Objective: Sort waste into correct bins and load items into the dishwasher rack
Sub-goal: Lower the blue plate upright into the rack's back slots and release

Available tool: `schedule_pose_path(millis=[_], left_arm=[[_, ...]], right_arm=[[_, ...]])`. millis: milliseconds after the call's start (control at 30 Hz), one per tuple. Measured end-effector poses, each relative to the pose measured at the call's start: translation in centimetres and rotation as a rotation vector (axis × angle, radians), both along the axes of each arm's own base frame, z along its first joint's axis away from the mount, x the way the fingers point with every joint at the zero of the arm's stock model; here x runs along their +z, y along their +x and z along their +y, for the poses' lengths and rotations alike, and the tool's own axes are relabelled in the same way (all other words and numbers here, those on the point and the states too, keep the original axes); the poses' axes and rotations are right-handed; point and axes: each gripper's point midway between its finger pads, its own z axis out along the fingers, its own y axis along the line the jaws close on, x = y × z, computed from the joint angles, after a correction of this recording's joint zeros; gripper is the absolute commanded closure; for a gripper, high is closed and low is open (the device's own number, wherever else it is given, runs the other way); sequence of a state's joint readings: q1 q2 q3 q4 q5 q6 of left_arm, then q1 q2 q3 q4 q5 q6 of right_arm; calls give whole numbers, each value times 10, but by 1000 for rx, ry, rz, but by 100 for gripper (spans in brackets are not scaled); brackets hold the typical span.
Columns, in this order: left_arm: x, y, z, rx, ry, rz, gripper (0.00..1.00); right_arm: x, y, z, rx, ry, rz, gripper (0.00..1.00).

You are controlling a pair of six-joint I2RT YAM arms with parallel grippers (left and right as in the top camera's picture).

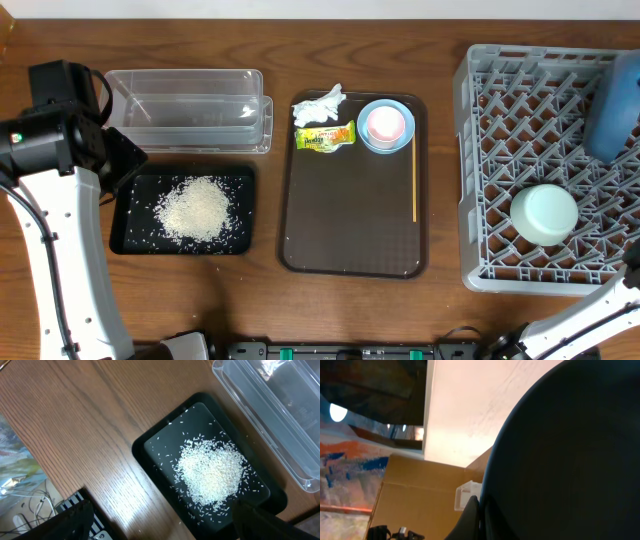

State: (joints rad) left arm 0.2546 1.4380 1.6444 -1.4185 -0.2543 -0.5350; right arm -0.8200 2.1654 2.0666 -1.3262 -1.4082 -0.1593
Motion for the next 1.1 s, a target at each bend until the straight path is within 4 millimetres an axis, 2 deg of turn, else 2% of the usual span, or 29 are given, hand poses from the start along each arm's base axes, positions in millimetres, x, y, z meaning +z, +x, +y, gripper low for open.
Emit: schedule_pose_path(millis=[133,433,600,733,867,900,967,1000,1100], left_arm=[[0,0,0,0,0,0,10],[0,0,0,0,0,0,10],[0,0,0,0,0,0,10],[0,0,0,0,0,0,10],[0,0,0,0,0,0,10],[0,0,0,0,0,0,10],[0,0,0,0,0,0,10],[0,0,0,0,0,0,10],[0,0,0,0,0,0,10]], right_arm=[[0,-5,-10,-25,3,8,99],[-5,-30,-41,-123,40,85,98],[-11,-39,-53,-162,45,137,89],[-23,-53,-70,-226,5,231,84],[-38,-72,-93,-334,-100,394,59],[-42,-79,-98,-367,-134,451,44],[-47,-91,-107,-436,-202,550,4],[-46,-96,-111,-466,-233,583,1],[-35,-107,-119,-548,-298,635,1]])
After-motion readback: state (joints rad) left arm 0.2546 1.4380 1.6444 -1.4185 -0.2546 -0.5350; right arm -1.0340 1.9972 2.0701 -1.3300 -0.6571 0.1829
